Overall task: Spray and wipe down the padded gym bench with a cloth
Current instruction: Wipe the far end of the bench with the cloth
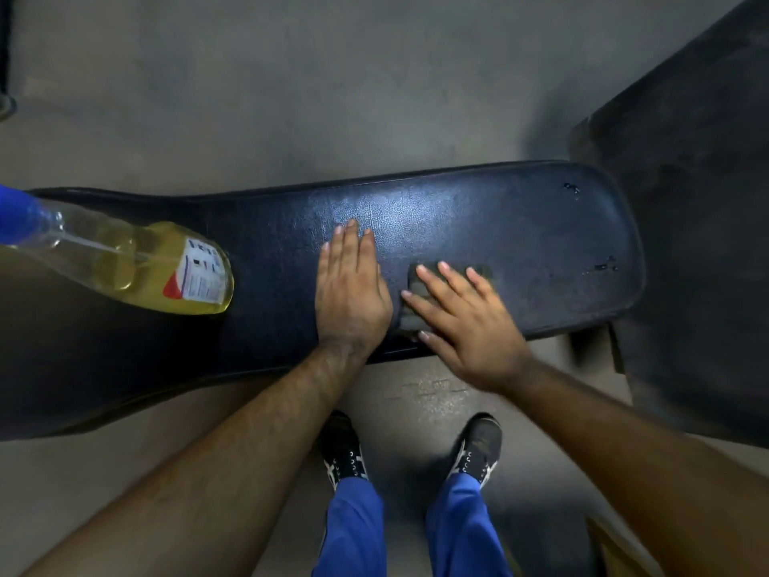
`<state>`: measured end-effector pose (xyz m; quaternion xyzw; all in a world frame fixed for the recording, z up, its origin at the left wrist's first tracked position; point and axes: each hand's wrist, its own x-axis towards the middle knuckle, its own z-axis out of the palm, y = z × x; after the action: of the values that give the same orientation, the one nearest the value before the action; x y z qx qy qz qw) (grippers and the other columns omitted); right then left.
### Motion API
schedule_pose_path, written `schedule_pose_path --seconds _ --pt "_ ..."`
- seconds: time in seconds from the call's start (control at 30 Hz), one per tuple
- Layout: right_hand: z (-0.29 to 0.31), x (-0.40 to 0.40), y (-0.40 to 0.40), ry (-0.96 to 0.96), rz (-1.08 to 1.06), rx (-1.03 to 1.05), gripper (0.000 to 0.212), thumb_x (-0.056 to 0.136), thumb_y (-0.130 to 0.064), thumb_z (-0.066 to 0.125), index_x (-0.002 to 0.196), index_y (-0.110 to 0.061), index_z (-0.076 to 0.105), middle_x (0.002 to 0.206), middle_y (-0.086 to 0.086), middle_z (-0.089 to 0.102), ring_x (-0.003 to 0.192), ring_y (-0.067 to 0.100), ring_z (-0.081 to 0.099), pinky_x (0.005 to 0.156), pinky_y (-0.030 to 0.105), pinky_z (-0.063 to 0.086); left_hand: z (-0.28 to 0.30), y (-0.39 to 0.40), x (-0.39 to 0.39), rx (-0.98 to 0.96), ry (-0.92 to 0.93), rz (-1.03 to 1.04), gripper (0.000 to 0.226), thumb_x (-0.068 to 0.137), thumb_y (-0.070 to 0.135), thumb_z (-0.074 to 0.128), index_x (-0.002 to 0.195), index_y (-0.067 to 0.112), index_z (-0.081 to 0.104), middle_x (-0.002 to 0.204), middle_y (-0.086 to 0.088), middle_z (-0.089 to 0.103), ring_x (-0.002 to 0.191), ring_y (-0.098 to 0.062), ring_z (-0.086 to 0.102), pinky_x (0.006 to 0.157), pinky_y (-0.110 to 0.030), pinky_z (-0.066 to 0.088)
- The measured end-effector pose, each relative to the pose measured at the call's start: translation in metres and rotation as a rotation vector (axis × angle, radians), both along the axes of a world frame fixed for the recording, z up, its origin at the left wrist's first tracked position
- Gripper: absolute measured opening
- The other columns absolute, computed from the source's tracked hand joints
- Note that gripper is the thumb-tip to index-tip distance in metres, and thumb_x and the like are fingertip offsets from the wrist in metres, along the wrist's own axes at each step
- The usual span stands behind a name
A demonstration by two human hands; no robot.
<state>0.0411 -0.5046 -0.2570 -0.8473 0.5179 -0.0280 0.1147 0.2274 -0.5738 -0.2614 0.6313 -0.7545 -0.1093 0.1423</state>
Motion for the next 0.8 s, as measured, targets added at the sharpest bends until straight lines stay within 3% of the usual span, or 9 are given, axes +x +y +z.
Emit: schedule_pose_path --seconds 0.07,0.17,0.2,0.33,0.37,0.5,0.67,0.7,0.8 --pt "-0.004 -0.023 -0.021 0.044 -0.125 -0.041 0.056 0.098 -0.05 0.038 0.151 -0.029 0.04 0.163 0.005 0.029 0.149 0.029 0.028 0.12 0.05 0.021 0.001 -0.002 -0.001 -0.024 0.064 0.004 0.048 0.09 0.009 0.047 0.136 -0.001 0.051 0.148 -0.02 0.045 0.141 -0.034 0.037 0.119 -0.045 0.022" --pt "-0.005 0.006 -0.023 0.015 -0.641 -0.032 0.058 0.098 -0.049 0.038 0.153 -0.028 0.037 0.164 0.006 0.027 0.15 0.031 0.025 0.12 0.053 0.019 0.005 -0.007 -0.004 -0.041 0.09 0.015 0.046 0.091 0.011 0.048 0.135 0.0 0.053 0.146 -0.02 0.047 0.14 -0.035 0.039 0.119 -0.046 0.023" --pt "-0.006 0.022 -0.007 0.007 -0.616 -0.055 0.059 0.099 -0.048 0.039 0.154 -0.027 0.035 0.164 0.007 0.025 0.15 0.032 0.023 0.119 0.054 0.018 0.007 -0.008 -0.007 -0.043 0.1 0.016 0.045 0.09 0.01 0.048 0.134 0.0 0.054 0.145 -0.02 0.048 0.139 -0.035 0.039 0.119 -0.047 0.024" --pt "-0.006 -0.019 0.023 0.049 0.037 -0.055 0.056 0.1 -0.049 0.041 0.152 -0.028 0.038 0.162 0.008 0.029 0.149 0.031 0.028 0.119 0.053 0.024 0.01 -0.016 -0.032 -0.023 0.154 -0.033 0.044 0.089 0.008 0.047 0.132 0.002 0.055 0.146 -0.019 0.048 0.14 -0.034 0.039 0.119 -0.046 0.024" --pt "-0.007 -0.038 0.007 0.082 0.021 -0.065 0.056 0.1 -0.05 0.04 0.152 -0.028 0.038 0.162 0.008 0.03 0.148 0.032 0.03 0.118 0.053 0.025 0.009 -0.021 -0.039 -0.026 0.17 -0.031 0.044 0.09 0.009 0.046 0.133 0.003 0.055 0.146 -0.019 0.048 0.14 -0.034 0.039 0.119 -0.046 0.024" --pt "-0.005 -0.032 -0.029 0.045 -0.682 -0.005 0.062 0.097 -0.05 0.036 0.154 -0.025 0.034 0.164 0.01 0.025 0.149 0.034 0.025 0.118 0.056 0.022 0.002 -0.037 -0.061 -0.001 0.216 0.035 0.044 0.093 0.011 0.043 0.135 0.001 0.052 0.148 -0.02 0.044 0.142 -0.034 0.036 0.12 -0.044 0.022" --pt "0.0 -0.065 0.001 0.045 0.045 0.013 0.059 0.1 -0.051 0.041 0.153 -0.027 0.036 0.164 0.007 0.025 0.151 0.03 0.022 0.122 0.052 0.018 -0.006 -0.031 -0.071 0.035 0.047 0.015 0.049 0.096 0.019 0.041 0.142 0.002 0.045 0.154 -0.018 0.037 0.145 -0.032 0.029 0.122 -0.043 0.016" --pt "-0.001 -0.08 -0.017 0.057 -0.008 0.017 0.059 0.1 -0.052 0.039 0.153 -0.028 0.036 0.164 0.007 0.026 0.151 0.031 0.023 0.121 0.052 0.017 -0.007 -0.03 -0.072 0.035 0.02 0.01 0.05 0.097 0.021 0.04 0.143 0.002 0.043 0.154 -0.018 0.035 0.146 -0.032 0.028 0.122 -0.044 0.016" --pt "-0.006 -0.073 -0.073 0.023 -0.639 0.062 0.063 0.097 -0.055 0.033 0.153 -0.028 0.033 0.165 0.007 0.022 0.151 0.033 0.021 0.12 0.054 0.014 -0.011 -0.032 -0.073 0.031 -0.06 0.013 0.052 0.098 0.024 0.04 0.145 0.003 0.04 0.156 -0.019 0.033 0.146 -0.032 0.026 0.122 -0.043 0.015"
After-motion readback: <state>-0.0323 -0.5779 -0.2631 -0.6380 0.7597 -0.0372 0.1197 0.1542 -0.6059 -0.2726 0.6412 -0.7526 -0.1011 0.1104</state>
